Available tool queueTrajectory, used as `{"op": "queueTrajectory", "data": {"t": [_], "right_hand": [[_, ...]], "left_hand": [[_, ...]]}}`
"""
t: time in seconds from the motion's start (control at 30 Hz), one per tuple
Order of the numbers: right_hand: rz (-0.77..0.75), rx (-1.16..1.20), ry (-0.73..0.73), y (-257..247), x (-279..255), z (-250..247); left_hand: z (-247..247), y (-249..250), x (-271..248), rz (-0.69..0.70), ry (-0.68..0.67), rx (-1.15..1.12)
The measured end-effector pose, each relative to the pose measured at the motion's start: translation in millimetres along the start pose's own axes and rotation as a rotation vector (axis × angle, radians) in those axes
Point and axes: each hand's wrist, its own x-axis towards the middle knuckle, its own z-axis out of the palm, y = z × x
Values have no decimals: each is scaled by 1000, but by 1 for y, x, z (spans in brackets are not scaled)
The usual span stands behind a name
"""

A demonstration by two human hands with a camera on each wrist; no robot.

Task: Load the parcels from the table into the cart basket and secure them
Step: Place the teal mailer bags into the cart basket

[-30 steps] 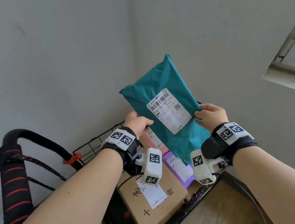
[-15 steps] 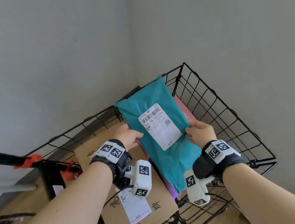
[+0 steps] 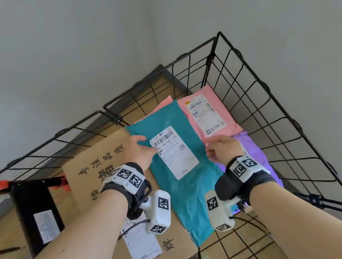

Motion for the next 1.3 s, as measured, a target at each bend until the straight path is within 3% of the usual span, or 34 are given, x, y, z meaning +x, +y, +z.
{"op": "queueTrajectory", "data": {"t": [0.1,0.23,0.5,0.63,0.77,1.0,1.17,1.3], "right_hand": [[69,61,-186,-9,0,11],[155,-22,-359,2,1,29],[101,-133,-304,1,13,46],[138,-88,-330,-1,1,42],[126,-34,-257,-4,-18,29],[58,59,-170,-22,-92,14],[8,114,-159,-27,-173,6],[-97,203,-58,-12,-250,4]], "left_hand": [[14,6,4,-75,-168,-91],[29,3,12,-145,-235,-71],[30,-7,17,-169,-271,-44],[19,-6,8,-129,-250,-68],[-1,-5,-4,-105,-270,-61],[-36,3,-55,14,-330,-37],[-69,8,-115,142,-399,-35],[-97,3,-168,282,-439,-49]]}}
